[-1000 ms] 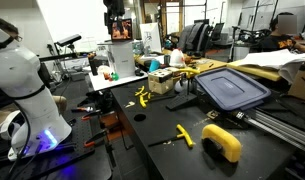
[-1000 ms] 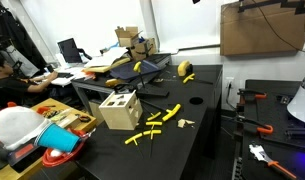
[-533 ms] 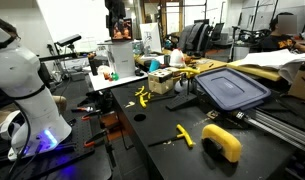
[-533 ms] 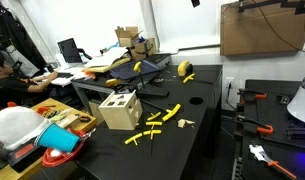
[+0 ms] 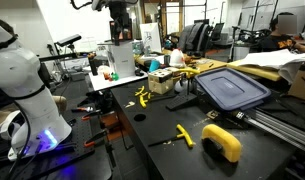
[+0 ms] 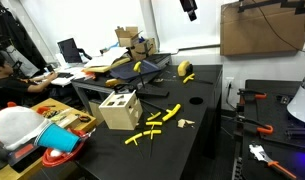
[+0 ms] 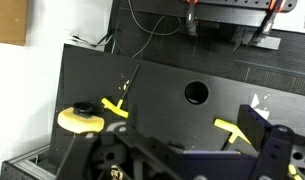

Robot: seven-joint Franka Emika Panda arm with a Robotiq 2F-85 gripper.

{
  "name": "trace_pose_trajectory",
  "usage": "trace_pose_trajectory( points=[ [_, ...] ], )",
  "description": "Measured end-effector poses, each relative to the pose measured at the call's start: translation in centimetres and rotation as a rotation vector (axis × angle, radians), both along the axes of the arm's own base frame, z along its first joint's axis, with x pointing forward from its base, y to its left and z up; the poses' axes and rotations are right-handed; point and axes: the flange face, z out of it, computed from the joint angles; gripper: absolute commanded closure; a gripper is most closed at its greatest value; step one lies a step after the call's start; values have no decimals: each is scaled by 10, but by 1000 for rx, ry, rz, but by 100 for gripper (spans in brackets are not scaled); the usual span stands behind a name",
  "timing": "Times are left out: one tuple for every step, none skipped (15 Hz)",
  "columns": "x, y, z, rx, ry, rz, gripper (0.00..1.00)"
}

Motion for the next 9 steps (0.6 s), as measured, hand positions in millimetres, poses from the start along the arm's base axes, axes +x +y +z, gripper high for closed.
trace_pose_trajectory(
  points=[
    [1, -1, -5, -8, -3, -3, 0],
    [3, -3, -10, -17, -9, -7, 0],
    [4, -5, -15, -24, -14, -9, 0],
    [6, -7, -21, -32, -22, -13, 0],
    [8, -9, -27, -37, -27, -14, 0],
    [10, -12, -33, -42, -31, -20, 0],
    [11, -15, -40, -43, -33, -22, 0],
    [12, -19, -48, -40, -33, -25, 0],
    [13, -23, -55, -36, -31, -30, 0]
  ],
)
